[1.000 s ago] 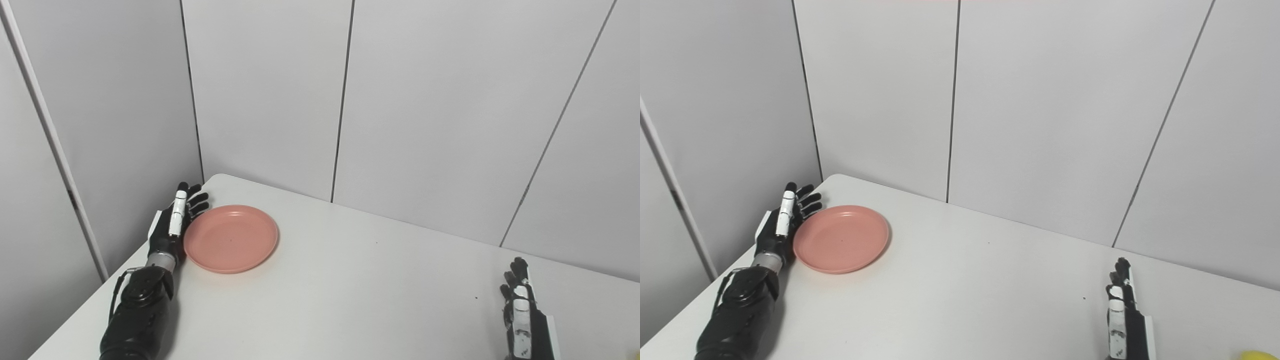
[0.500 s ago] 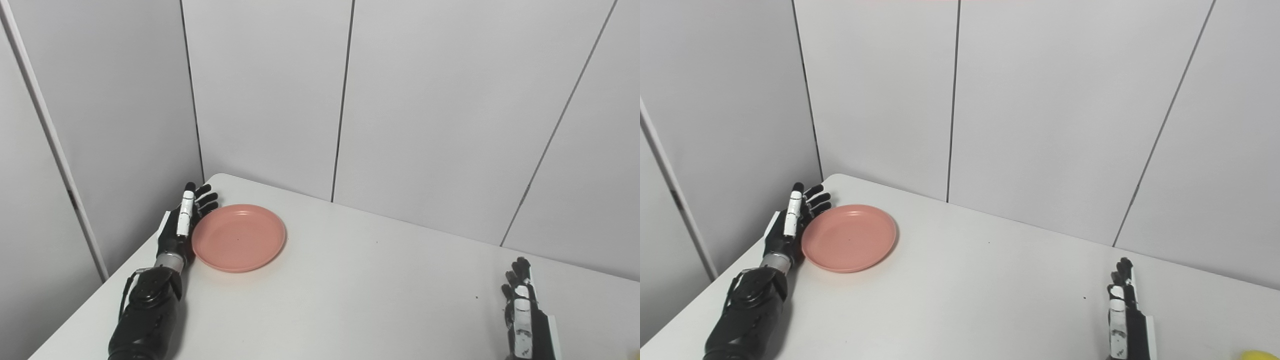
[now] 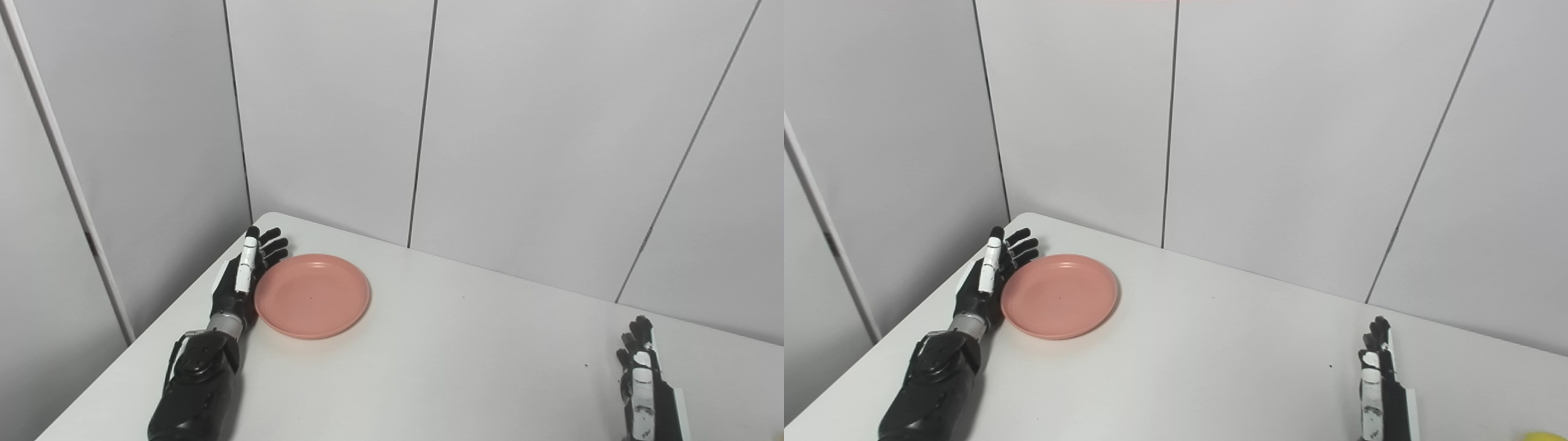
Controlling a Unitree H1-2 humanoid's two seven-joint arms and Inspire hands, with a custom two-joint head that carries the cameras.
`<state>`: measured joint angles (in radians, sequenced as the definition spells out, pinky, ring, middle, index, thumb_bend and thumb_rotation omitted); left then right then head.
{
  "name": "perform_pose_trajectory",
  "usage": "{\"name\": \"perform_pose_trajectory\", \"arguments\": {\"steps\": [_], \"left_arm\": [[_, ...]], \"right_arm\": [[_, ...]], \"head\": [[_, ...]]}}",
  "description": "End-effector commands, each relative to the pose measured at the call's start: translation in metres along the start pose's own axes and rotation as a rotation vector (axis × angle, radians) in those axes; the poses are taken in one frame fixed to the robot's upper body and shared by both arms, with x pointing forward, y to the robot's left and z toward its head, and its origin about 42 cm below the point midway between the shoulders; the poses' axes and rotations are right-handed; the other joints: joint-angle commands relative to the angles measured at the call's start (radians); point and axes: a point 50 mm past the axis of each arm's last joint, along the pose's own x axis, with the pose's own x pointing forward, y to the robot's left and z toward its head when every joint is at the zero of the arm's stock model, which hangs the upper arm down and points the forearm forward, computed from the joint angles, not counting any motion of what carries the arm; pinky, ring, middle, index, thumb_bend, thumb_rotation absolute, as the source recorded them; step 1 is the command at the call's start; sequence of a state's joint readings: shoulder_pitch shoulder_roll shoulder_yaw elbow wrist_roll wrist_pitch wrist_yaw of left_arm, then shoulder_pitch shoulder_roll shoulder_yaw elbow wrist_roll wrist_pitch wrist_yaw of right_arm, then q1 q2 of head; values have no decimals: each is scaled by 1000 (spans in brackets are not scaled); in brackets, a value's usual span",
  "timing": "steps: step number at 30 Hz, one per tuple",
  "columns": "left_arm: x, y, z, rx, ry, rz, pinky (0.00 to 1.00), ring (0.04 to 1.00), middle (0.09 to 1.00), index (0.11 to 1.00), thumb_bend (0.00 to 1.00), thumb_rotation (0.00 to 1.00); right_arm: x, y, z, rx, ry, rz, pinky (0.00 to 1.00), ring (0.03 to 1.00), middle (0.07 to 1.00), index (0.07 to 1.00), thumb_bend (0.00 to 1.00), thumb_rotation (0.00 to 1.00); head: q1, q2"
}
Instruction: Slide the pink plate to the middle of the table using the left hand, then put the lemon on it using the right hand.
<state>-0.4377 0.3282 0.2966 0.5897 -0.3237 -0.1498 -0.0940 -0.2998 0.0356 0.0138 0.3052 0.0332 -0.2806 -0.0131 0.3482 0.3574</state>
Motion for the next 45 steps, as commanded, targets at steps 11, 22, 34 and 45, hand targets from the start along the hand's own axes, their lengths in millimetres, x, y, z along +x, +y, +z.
{"name": "perform_pose_trajectory", "arguments": {"steps": [11, 22, 34, 45], "left_arm": [[-4, -32, 13, -18, -59, -59, 861, 828, 814, 803, 694, 1000], [-17, -67, 12, -67, -52, -112, 871, 838, 825, 818, 744, 1000], [-33, -96, 3, -107, -27, -128, 872, 847, 829, 822, 713, 1000], [-55, -135, 4, -121, -9, -164, 914, 857, 840, 833, 701, 1000]], "right_arm": [[-39, 2, -31, 8, 128, -21, 1000, 1000, 999, 972, 645, 1000], [-37, 8, -25, 17, 106, -9, 1000, 1000, 999, 988, 647, 1000], [-33, 16, -13, -4, 90, 0, 1000, 1000, 1000, 991, 719, 1000], [-32, 26, -3, -9, 84, -3, 1000, 1000, 1000, 997, 670, 1000]], "head": [[-39, 37], [-148, 116], [-286, 187], [-333, 233]]}}
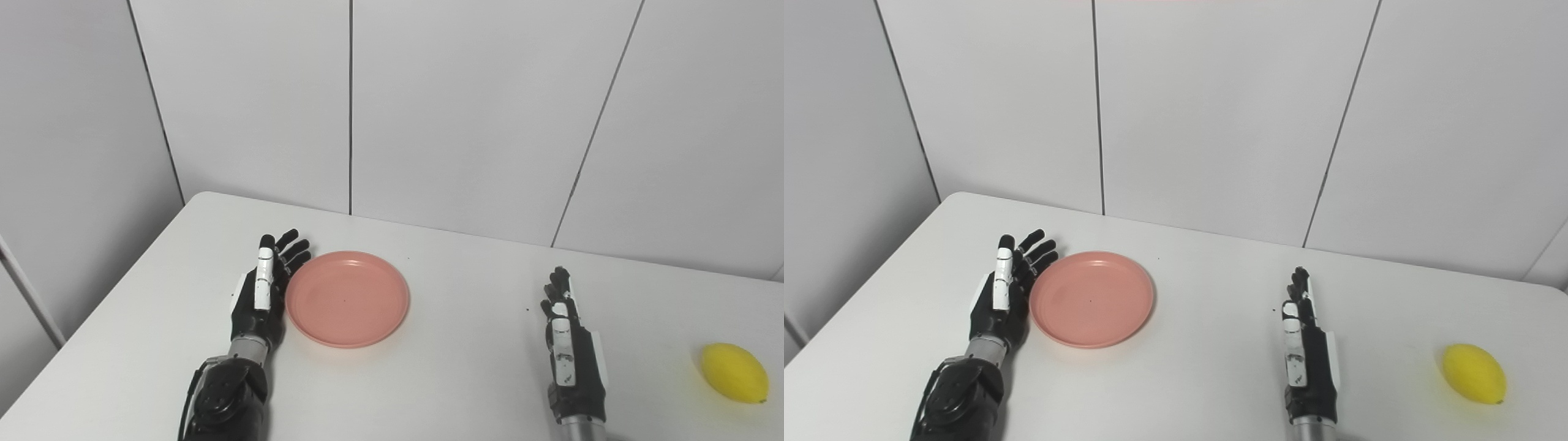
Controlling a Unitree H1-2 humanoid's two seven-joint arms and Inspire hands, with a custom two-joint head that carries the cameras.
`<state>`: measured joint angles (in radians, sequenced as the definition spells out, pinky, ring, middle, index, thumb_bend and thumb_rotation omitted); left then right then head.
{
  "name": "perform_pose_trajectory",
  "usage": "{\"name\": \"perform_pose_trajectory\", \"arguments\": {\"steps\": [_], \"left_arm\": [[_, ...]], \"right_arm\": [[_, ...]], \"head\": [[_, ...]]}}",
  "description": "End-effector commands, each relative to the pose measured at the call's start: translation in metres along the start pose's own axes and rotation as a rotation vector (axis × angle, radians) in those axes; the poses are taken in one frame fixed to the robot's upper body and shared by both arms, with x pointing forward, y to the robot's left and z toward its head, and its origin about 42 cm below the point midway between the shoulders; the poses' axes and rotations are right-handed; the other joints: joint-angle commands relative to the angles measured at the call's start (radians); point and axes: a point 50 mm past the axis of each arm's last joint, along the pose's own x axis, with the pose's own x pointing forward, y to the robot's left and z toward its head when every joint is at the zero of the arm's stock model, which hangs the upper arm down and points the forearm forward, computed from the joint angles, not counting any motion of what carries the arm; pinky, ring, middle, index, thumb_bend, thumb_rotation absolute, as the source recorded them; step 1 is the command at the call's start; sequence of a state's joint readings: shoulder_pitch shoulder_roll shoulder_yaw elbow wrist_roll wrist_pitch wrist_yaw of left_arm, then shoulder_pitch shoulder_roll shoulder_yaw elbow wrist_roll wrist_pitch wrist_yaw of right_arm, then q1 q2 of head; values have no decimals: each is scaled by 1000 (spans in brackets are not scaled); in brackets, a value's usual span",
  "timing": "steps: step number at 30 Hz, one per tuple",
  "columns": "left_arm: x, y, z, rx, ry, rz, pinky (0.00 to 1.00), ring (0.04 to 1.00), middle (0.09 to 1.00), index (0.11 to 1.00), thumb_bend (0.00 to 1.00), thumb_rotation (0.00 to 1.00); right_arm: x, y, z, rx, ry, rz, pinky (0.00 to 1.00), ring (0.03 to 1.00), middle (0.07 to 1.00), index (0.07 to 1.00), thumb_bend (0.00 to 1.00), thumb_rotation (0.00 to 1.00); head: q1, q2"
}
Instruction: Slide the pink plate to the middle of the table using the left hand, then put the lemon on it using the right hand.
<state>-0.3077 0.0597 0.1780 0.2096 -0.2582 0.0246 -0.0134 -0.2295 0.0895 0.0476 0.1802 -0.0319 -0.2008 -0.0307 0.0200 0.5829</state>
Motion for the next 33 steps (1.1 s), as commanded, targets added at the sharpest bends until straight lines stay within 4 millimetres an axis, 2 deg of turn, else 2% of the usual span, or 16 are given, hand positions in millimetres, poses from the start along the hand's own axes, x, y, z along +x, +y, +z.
{"name": "perform_pose_trajectory", "arguments": {"steps": [1, 9, 11, 13, 17, 26, 33], "left_arm": [[5, -13, 13, 11, -45, -24, 917, 857, 842, 835, 698, 1000], [5, -33, 10, 33, -42, -5, 911, 853, 838, 838, 711, 1000], [7, -39, 8, 30, -43, -12, 909, 855, 843, 841, 700, 1000], [9, -43, 7, 26, -41, -23, 912, 862, 848, 846, 691, 1000], [8, -50, 0, 47, -30, -63, 919, 868, 853, 856, 698, 1000], [4, -69, -11, 29, -1, -131, 943, 880, 862, 861, 683, 1000], [-5, -79, -20, 0, 8, -173, 932, 888, 873, 872, 692, 1000]], "right_arm": [[-13, 2, -12, 1, 61, -9, 1000, 1000, 1000, 998, 669, 1000], [-11, 8, -9, 18, 43, -10, 1000, 1000, 996, 987, 625, 1000], [-10, 11, -9, 29, 42, -6, 1000, 1000, 996, 980, 624, 1000], [-9, 13, -10, 35, 43, -4, 1000, 1000, 995, 971, 624, 1000], [-7, 21, -14, 44, 19, -27, 1000, 990, 975, 951, 615, 978], [-6, 30, -18, 17, 39, -55, 1000, 989, 968, 935, 633, 994], [-8, 34, -17, -4, 61, -66, 1000, 994, 973, 969, 628, 1000]], "head": [[-9, 10], [-79, 18], [-117, 18], [-117, 18], [-180, 5], [-249, -4], [-312, -14]]}}
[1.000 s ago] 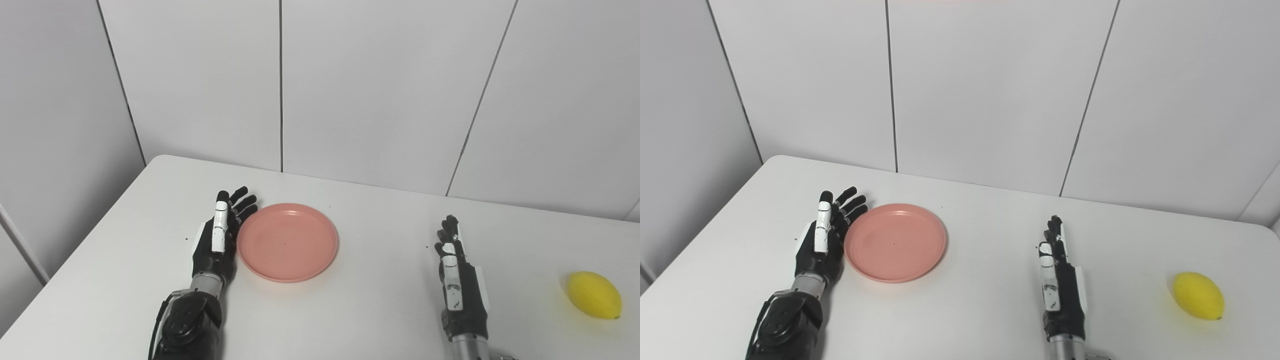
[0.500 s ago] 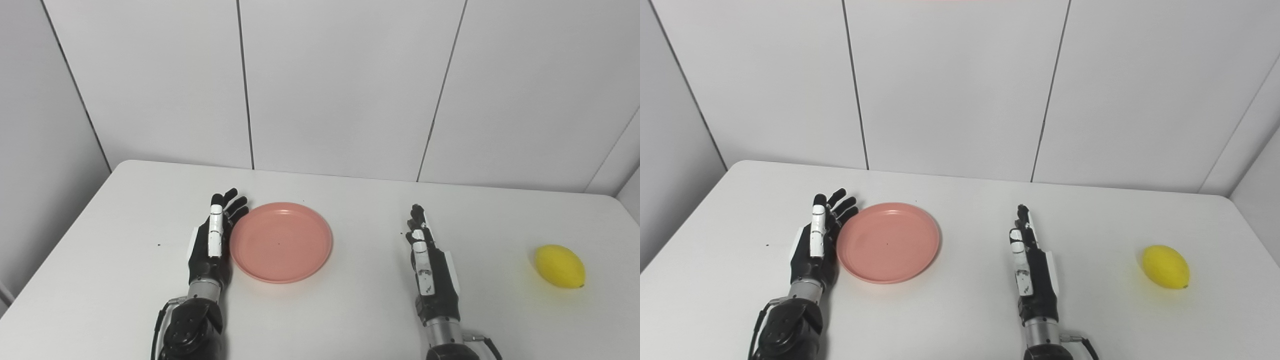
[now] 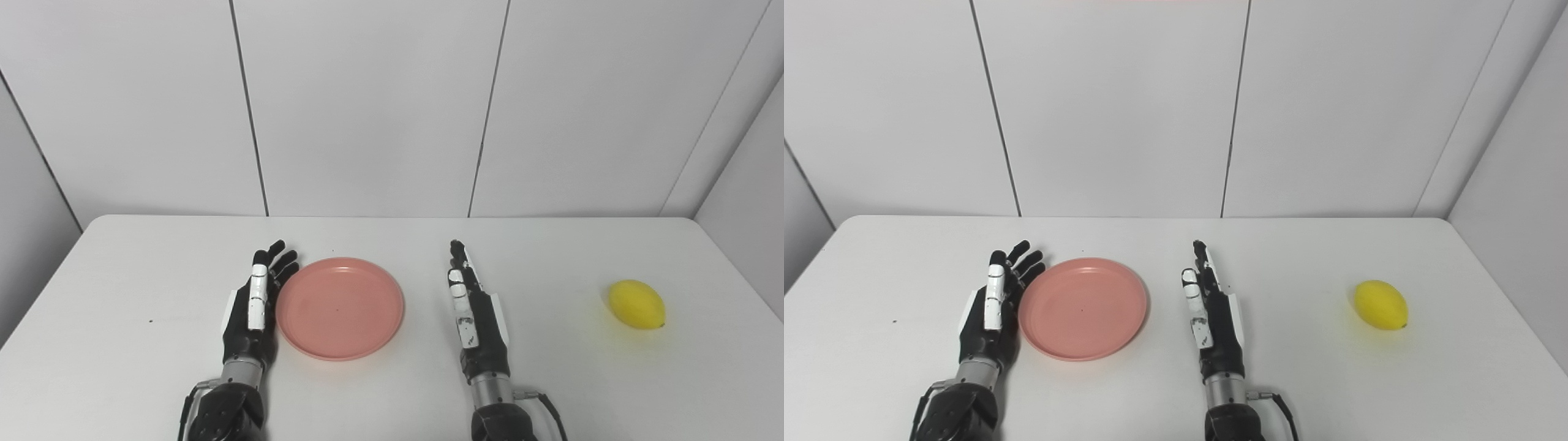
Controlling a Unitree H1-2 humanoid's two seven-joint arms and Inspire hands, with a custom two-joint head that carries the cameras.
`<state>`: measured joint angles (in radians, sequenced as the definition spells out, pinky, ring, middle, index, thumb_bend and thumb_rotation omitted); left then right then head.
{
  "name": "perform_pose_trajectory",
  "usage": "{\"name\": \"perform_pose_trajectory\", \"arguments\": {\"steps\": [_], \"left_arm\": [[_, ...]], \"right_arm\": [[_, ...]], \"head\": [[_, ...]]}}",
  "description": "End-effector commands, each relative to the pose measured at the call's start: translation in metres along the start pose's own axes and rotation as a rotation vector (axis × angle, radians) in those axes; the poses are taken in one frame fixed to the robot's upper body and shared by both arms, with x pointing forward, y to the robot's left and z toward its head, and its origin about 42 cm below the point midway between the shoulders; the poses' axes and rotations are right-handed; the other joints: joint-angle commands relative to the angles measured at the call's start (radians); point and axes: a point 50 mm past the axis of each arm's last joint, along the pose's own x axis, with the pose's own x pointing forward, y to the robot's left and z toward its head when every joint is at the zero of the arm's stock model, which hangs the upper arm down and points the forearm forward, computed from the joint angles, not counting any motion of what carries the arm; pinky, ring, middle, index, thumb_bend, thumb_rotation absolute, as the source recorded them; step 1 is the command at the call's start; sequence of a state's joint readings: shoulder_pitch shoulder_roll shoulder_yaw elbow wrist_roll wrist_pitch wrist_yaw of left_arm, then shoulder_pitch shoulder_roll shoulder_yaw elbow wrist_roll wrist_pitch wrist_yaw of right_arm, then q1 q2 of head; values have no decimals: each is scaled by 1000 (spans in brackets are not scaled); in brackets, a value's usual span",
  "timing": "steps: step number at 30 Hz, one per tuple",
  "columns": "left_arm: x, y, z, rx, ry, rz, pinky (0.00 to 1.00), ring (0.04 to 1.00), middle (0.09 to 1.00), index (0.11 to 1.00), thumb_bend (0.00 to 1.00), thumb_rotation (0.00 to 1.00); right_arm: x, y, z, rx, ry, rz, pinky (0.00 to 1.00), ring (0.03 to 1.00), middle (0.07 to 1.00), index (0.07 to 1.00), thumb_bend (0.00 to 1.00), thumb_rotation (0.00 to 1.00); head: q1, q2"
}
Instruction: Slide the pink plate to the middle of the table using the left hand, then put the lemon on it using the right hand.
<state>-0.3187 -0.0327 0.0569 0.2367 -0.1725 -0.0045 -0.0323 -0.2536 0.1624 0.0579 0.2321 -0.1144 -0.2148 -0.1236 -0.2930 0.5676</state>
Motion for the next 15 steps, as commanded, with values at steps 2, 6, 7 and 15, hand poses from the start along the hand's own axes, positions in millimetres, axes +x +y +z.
{"name": "perform_pose_trajectory", "arguments": {"steps": [2, 6, 7, 15], "left_arm": [[-2, -14, 0, -30, -22, -35, 938, 896, 880, 879, 695, 1000], [-6, -23, -4, -26, -31, -58, 952, 897, 883, 885, 686, 1000], [-8, -26, -6, -24, -29, -65, 951, 897, 883, 885, 687, 1000], [-21, -48, -8, -26, -25, -112, 967, 913, 900, 905, 695, 1000]], "right_arm": [[-16, 4, -13, -4, 62, -13, 1000, 993, 974, 977, 640, 1000], [-18, 2, -12, -8, 78, -29, 1000, 994, 971, 973, 685, 1000], [-18, 2, -12, -8, 78, -30, 1000, 994, 971, 972, 686, 1000], [-25, -5, -13, 4, 84, -27, 1000, 1000, 983, 991, 655, 1000]], "head": [[-7, 1], [-10, 2], [-10, 0], [5, -9]]}}
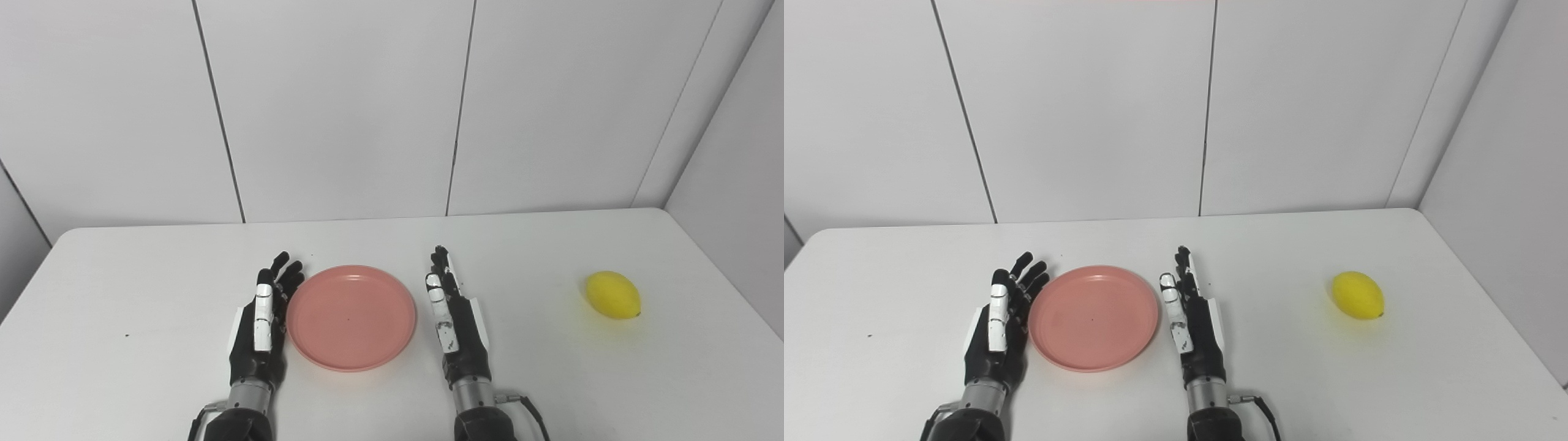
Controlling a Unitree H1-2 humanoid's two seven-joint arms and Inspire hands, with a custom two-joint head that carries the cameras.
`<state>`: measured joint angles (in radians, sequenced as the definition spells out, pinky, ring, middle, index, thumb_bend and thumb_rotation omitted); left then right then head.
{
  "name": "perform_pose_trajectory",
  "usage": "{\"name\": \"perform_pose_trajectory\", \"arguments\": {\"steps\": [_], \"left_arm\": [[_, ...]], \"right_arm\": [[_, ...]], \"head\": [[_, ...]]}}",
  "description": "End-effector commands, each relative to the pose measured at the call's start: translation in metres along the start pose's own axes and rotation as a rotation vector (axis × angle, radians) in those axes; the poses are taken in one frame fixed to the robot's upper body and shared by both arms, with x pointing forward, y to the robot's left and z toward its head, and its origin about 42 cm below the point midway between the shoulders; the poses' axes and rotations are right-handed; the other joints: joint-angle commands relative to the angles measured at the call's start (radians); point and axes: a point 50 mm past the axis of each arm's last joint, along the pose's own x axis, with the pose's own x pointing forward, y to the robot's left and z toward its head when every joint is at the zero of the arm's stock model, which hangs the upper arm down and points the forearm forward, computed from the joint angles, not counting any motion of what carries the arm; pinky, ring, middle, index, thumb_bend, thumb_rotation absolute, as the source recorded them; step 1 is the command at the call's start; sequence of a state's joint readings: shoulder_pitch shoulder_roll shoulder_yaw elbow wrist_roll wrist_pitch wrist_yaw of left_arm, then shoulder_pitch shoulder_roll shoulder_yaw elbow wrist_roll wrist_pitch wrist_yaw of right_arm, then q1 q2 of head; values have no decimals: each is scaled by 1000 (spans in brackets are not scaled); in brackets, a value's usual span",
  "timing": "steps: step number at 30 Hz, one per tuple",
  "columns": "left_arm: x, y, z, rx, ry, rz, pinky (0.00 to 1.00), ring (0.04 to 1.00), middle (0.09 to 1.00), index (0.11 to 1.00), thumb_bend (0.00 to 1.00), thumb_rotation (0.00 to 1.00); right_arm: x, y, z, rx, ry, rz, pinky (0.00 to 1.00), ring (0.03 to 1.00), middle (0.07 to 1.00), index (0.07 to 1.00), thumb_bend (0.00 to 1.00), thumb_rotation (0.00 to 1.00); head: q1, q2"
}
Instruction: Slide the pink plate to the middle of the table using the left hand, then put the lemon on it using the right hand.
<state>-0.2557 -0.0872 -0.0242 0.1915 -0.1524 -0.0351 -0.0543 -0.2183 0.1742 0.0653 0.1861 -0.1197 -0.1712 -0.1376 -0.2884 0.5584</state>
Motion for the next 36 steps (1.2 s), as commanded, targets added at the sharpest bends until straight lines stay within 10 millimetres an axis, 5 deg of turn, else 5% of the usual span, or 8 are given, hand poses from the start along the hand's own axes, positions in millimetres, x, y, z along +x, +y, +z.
{"name": "perform_pose_trajectory", "arguments": {"steps": [1, 13, 20, 22, 36], "left_arm": [[-1, -14, 3, -6, -15, -21, 962, 912, 899, 903, 693, 1000], [-3, -35, -11, 51, -41, 14, 873, 867, 861, 856, 650, 1000], [0, -29, -11, 64, -55, 33, 881, 867, 865, 861, 638, 1000], [0, -28, -11, 67, -54, 36, 899, 876, 875, 873, 639, 1000], [6, -17, -12, 105, -25, 22, 959, 915, 911, 919, 675, 1000]], "right_arm": [[-15, -8, -15, 2, 54, -4, 1000, 1000, 984, 991, 643, 1000], [-17, -22, -19, -3, 24, 8, 952, 971, 973, 955, 558, 1000], [-14, -31, -19, -13, -6, 11, 976, 989, 989, 989, 633, 998], [-13, -35, -14, -45, 22, 1, 996, 998, 997, 981, 713, 1000], [-3, -66, 23, -227, -63, -152, 998, 995, 980, 953, 715, 1000]], "head": [[7, 0], [54, -20], [55, -20], [55, -20], [34, -22]]}}
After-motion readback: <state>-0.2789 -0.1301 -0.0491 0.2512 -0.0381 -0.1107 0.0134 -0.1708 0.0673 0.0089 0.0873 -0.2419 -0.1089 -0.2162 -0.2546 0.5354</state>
